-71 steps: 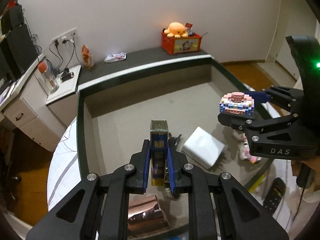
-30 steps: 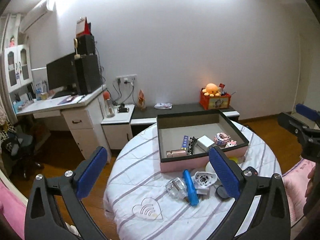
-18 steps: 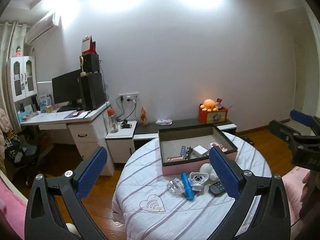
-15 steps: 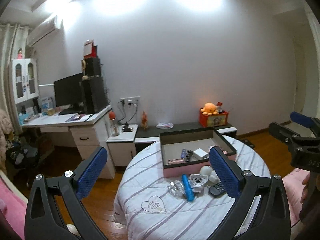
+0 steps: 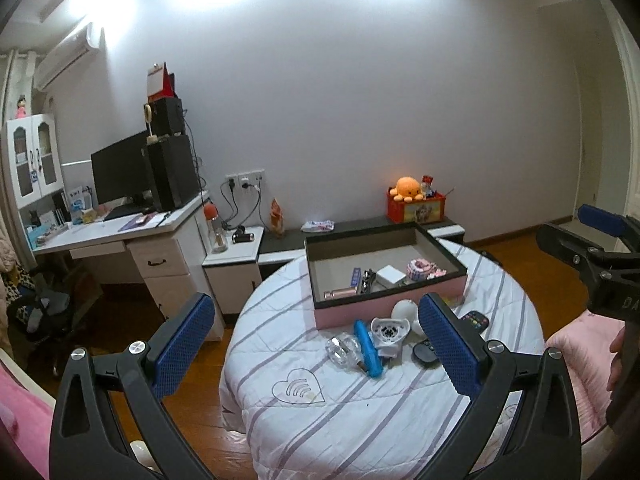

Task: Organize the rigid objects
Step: 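Grasp the white plastic holder beside the box with left tool, then lift the white holder with left tool while right tool grasps the white astronaut figure, then carry the holder over the box with left tool while right tool carries the astronaut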

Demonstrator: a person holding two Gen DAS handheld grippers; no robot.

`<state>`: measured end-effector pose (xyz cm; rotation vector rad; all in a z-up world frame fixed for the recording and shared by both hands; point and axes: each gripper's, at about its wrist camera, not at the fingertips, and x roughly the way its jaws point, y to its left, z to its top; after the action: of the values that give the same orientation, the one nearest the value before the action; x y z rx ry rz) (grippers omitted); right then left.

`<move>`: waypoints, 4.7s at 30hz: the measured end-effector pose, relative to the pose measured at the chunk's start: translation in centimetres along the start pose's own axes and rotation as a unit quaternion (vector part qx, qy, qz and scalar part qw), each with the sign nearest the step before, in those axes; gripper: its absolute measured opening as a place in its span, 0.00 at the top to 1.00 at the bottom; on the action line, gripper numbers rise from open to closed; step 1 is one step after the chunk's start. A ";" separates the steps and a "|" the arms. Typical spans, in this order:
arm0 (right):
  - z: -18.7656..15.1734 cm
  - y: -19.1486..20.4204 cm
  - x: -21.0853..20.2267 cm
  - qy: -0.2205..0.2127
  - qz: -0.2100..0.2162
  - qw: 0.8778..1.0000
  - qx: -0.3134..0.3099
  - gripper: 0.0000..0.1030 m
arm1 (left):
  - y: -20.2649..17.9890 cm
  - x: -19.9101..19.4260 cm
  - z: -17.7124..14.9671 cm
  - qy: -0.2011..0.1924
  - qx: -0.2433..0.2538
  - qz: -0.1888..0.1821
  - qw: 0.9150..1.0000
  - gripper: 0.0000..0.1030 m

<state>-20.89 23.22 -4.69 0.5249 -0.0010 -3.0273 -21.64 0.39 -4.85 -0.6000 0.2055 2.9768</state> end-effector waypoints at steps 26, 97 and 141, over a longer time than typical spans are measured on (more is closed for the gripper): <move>-8.4 -7.4 13.6 0.179 -0.012 0.982 0.062 0.00 | -7.8 20.1 -6.3 0.197 0.062 -0.102 0.973 0.15; -7.8 0.6 19.9 0.231 0.117 0.966 0.016 0.44 | 0.9 14.9 -4.4 0.152 -0.005 -0.143 0.978 0.46; 1.3 -3.3 19.5 0.118 0.088 0.989 -0.009 0.44 | -4.5 20.3 6.2 0.088 0.049 -0.149 0.984 0.46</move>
<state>-39.82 25.17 -10.09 0.8323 -0.0059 -2.7745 -42.10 7.17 -7.62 -0.8053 0.2494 2.6125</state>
